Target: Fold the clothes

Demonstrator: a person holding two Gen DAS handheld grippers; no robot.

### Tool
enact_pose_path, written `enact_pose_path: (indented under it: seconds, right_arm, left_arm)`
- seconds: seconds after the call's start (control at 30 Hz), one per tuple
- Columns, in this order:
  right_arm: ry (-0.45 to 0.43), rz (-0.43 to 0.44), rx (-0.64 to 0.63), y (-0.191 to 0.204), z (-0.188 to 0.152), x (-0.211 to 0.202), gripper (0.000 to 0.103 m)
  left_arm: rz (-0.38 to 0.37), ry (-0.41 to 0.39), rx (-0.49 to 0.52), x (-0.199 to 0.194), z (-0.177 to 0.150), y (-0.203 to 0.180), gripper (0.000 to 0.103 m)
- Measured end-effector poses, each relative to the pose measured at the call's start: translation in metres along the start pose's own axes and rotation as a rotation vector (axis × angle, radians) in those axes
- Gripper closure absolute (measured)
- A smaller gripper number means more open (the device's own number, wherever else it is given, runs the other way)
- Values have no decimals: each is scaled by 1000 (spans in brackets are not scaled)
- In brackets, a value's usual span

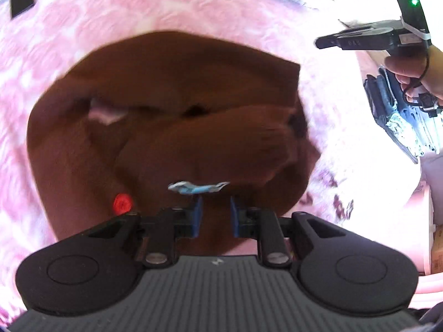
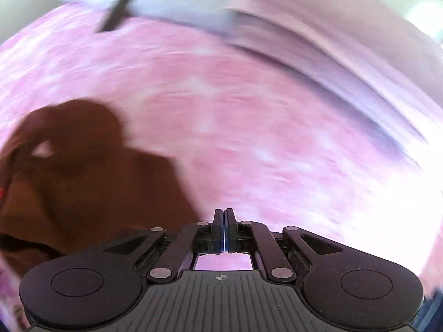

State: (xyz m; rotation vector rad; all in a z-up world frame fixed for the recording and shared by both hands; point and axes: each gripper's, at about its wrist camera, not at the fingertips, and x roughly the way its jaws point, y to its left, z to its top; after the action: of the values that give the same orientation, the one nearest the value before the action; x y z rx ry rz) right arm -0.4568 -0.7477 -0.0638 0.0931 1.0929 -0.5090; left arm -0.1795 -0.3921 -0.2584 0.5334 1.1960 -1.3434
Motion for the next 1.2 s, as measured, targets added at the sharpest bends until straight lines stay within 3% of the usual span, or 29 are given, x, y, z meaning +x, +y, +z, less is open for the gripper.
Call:
enact_pose_path:
  seconds: [0.1,0.2,0.23,0.27,0.3,0.4,0.47,0.63,0.73,0.77,0.8,0.83,0.87,0.9,1.03,1.1,1.2]
  right_arm:
    - [-20,12,131,-30,-20,-27,100]
    - [-48,153,282,-20,-38,-50,96]
    - [-47,229,345,-10,-46,-55,79]
    - [-45,305,409,0,-55,-60,39]
    - [-47,368,451,13,-63,-64,24]
    - [-54,500,519,47,-79,-70,20]
    - [-27,528,576,59,-86,-66,20]
    - [106,548,738,69,-96,-24,20]
    - [131,550,834,64,-92,-8,21]
    - [107,554,862,59,-88,-5,38]
    - [83,557,888,54,-83,-1,54]
    - [51,549,911,45,-82,-8,87]
    - [18,539,934,35,-81,-15,97]
    - [-13,517,942,25,-80,-24,100]
    - [-118,422,823,-10,-66,-70,103]
    - [-127,409,762,-9,-54,-76,103]
    - [-146,437,746,-17,-64,-87,103]
  left_arm:
    - [25,-34,39,-12,13,12,69]
    - [63,-72,73,-29,20,42,61]
    - [87,-80,86,-34,21,54,59]
    - [119,-84,100,-36,22,68,58]
    - [154,-84,110,-36,22,83,58]
    - [212,-66,89,-23,32,132,57]
    - [225,-35,79,-9,41,161,57]
    - [135,60,62,32,60,202,53]
    - [70,98,86,52,66,208,57]
    - [56,95,107,54,68,205,58]
    - [32,88,120,54,70,201,67]
    - [6,78,126,53,72,198,75]
    - [-7,55,136,47,74,193,92]
    - [-18,28,146,40,77,188,100]
    - [-63,-100,201,1,89,164,101]
    - [-67,-143,212,-16,92,154,101]
    - [-62,-221,209,-44,95,136,101]
